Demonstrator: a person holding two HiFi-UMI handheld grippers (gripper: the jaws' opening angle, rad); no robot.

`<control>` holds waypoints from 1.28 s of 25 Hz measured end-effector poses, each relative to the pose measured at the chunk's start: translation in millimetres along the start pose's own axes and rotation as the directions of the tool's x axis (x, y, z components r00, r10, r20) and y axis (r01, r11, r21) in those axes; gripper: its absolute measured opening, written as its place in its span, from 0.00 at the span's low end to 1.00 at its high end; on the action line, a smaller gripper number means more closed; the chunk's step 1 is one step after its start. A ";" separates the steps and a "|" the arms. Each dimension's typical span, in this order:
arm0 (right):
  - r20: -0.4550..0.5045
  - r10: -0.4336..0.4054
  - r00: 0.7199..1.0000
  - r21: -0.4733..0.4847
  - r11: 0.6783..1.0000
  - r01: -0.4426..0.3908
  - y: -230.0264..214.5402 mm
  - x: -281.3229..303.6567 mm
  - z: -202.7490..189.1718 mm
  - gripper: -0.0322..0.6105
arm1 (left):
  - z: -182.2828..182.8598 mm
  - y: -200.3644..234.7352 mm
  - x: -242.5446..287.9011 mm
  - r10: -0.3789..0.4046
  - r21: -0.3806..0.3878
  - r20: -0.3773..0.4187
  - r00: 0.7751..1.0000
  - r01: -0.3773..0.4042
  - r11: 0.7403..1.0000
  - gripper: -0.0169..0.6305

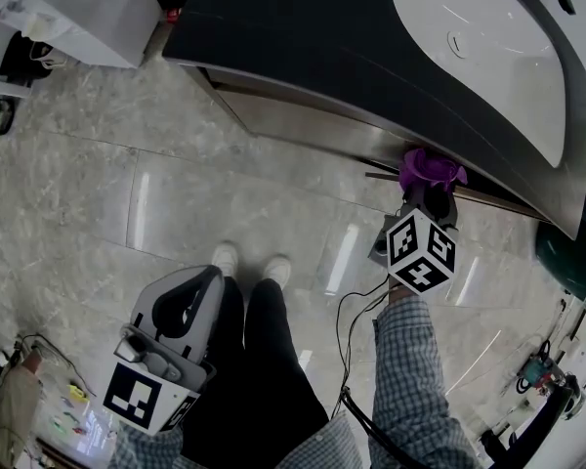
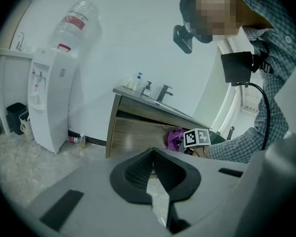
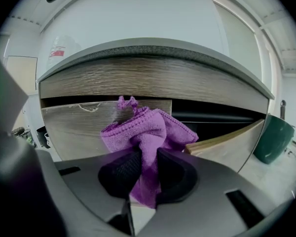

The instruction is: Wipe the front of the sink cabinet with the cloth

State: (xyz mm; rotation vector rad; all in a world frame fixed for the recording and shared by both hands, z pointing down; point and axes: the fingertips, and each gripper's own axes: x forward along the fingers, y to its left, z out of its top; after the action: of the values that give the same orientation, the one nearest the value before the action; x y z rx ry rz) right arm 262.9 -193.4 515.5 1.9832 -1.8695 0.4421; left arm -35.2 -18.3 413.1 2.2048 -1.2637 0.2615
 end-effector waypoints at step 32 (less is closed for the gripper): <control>-0.024 0.215 0.976 -0.012 0.977 -0.215 152.3 2.7 -12.3 0.16 | -2.0 58.8 -17.8 0.054 -0.053 0.034 0.998 -0.052 0.997 0.05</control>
State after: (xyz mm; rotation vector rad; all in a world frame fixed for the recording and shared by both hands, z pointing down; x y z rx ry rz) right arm 111.6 -196.7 536.4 1.7658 -2.0762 0.5065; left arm -93.8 -26.8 429.6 2.1429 -1.3354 0.2086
